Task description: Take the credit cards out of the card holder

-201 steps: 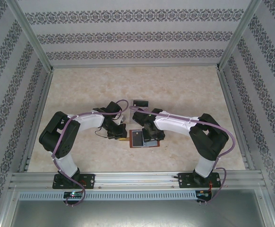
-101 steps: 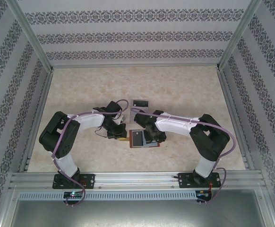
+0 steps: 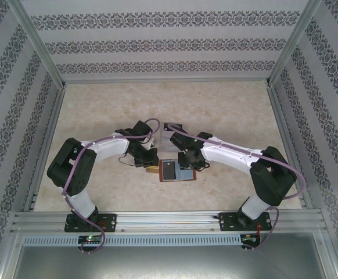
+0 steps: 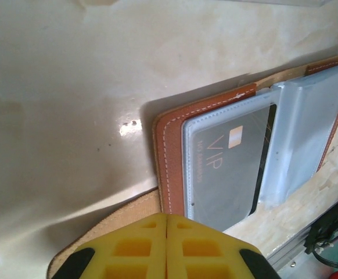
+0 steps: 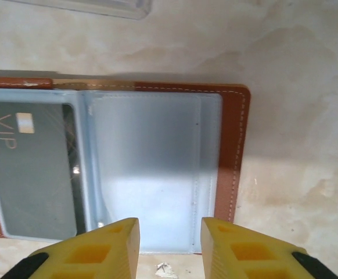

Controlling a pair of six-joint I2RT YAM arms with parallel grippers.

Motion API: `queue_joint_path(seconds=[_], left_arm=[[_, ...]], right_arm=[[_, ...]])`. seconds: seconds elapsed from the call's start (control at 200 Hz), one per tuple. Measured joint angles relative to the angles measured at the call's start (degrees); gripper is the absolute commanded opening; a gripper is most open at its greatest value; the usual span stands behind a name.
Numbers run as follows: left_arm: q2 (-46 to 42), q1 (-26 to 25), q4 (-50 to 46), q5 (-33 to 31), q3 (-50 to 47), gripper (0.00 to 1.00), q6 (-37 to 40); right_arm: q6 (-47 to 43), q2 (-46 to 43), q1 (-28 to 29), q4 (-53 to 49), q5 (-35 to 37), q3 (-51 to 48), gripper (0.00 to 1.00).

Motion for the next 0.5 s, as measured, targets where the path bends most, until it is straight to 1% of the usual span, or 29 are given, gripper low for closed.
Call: queue_joint_path(seconds=[0.165, 0.345, 0.5], left_arm=[[0.2, -0.7, 1.7, 1.8, 0.1, 0.03, -2.1], [1.5, -2.2, 3.8, 3.3, 0.6, 0.01, -3.5], [3.5, -2.6, 4.8, 4.2, 0.6, 0.0, -4.2]], right_arm=[[0.6, -0.6, -2.0, 5.8, -5.9, -2.6, 0.24], [2.0, -0.6, -3.2, 12.7, -12.5, -4.4, 0.22], [2.6, 0.9, -3.2, 17.1, -16.6, -4.6, 0.22]])
